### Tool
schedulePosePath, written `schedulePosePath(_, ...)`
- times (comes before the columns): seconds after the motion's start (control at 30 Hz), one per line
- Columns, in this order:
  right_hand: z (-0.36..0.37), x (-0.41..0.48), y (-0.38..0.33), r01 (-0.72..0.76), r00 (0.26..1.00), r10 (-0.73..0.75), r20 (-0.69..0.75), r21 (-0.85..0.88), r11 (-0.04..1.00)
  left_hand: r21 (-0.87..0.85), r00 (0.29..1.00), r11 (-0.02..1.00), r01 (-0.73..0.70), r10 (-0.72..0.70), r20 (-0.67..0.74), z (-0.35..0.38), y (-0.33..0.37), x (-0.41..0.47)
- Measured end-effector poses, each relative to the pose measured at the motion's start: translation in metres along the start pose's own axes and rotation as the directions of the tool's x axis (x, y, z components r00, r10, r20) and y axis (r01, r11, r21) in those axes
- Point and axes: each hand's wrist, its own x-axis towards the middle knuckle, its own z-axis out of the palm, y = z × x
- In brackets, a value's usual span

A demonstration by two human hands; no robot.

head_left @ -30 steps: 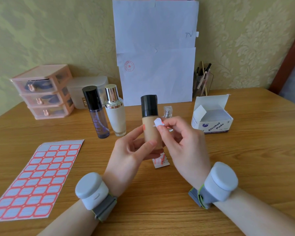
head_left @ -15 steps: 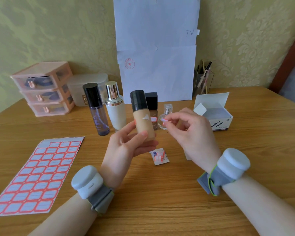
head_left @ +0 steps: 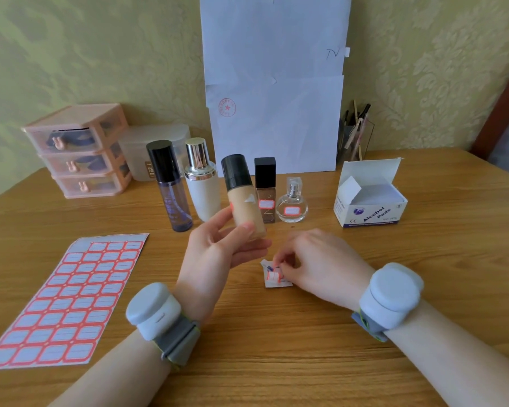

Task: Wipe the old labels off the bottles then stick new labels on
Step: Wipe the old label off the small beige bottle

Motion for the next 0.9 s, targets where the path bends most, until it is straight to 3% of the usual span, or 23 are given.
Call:
schedulePosePath(0.17, -0.003, -0.002, 0.001, 0.012, 0.998, -0.009, 0.054, -0.052, 0.999, 0.009, 1.0, 1.0, 0.007, -0.007, 0.02, 0.0, -0.001, 0.0)
schedulePosePath(0.4, -0.002, 0.001, 0.004, -0.048, 0.999, 0.049, -0.004, 0.056, 0.997, 0.011, 0.997, 1.0, -0.004, 0.003, 0.072, 0.0, -0.002, -0.001)
schedulePosePath(0.53, -0.009, 0.003, 0.003, -0.055, 0.971, 0.107, -0.213, 0.24, 0.969, -0.011, 0.992, 1.0, -0.005, 0.006, 0.123, 0.0, -0.002, -0.002)
schedulePosePath(0.63, -0.017, 0.001, -0.001, 0.047, 0.858, 0.197, -0.474, 0.455, 0.889, -0.033, 0.987, 0.999, 0.019, -0.014, 0.161, 0.001, -0.003, -0.003)
schedulePosePath(0.73, -0.019, -0.004, -0.009, 0.151, 0.843, 0.237, -0.483, 0.634, 0.758, 0.007, 0.983, 0.999, 0.031, -0.032, 0.179, 0.004, -0.004, -0.004)
schedulePosePath(0.9, -0.011, -0.005, -0.015, 0.149, 0.84, 0.191, -0.508, 0.555, 0.818, 0.08, 0.987, 0.997, 0.021, -0.033, 0.155, 0.008, -0.007, -0.005)
